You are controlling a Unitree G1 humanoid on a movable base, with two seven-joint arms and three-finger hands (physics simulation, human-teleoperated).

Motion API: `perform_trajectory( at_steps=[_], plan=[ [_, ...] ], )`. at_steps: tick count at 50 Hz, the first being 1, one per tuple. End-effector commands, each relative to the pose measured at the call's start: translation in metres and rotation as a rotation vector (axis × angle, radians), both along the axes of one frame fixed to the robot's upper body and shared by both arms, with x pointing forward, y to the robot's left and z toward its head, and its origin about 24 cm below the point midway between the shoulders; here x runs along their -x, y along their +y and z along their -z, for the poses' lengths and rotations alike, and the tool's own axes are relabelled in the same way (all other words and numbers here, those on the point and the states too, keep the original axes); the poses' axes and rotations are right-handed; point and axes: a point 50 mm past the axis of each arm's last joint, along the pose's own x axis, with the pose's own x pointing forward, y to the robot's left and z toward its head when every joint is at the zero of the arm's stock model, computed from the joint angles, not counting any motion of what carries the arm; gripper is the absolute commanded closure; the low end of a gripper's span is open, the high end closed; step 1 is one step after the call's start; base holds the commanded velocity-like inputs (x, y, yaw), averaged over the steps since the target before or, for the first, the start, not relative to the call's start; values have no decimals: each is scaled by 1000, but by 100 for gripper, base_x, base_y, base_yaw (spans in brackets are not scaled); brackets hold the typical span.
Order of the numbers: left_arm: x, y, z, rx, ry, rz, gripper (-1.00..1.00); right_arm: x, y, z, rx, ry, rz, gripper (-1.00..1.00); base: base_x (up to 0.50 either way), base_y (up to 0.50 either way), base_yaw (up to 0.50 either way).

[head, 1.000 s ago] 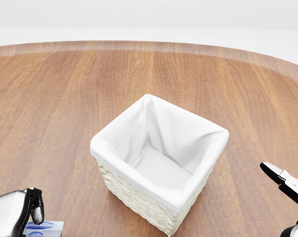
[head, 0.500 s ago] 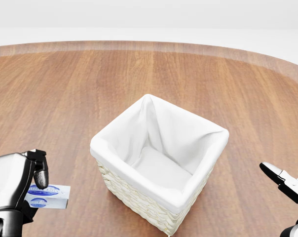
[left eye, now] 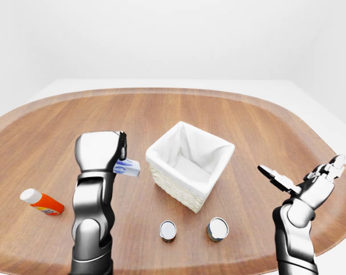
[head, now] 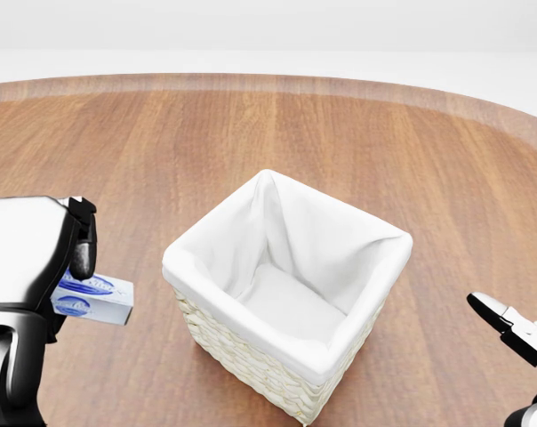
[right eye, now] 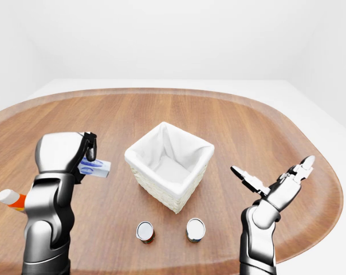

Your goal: Pick up the alphabet soup and the cream cheese box, and put them in the basket.

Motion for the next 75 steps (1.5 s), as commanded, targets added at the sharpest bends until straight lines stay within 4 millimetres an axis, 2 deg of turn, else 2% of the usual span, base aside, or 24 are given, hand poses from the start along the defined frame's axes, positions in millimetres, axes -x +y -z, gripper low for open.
perform_trajectory(
  at_steps=[1,12,18,23,35,46,58,62,75],
  plan=[
    [-1,-7,-40,-73,-31,-48,100,-1,0,2,-4,6,-2,-100,0,0,0],
    [-12,-29,-62,-120,-37,-52,100,0,0,0,-4,0,-1,-100,0,0,0],
    [-18,-46,-87,-155,-52,-67,100,1,0,-1,-2,-8,1,-100,0,0,0],
    [-19,-55,-100,-177,-86,-83,100,1,0,-1,-1,-7,2,-100,0,0,0],
    [-34,-78,-108,-268,-82,-51,100,0,0,-1,1,-4,-1,-100,0,0,0],
    [-27,-96,-133,-395,-199,-24,100,-1,0,0,-1,-2,-3,-100,0,0,0],
    [-20,-120,-139,-517,-270,32,100,-1,0,0,-2,-1,-1,-100,0,0,0],
    [-14,-128,-139,-493,-282,72,100,-1,0,-1,-1,-5,-1,-100,0,0,0],
    [-16,-154,-115,-571,-219,164,100,-1,0,0,-2,-1,-2,-100,0,0,0]
  ],
)
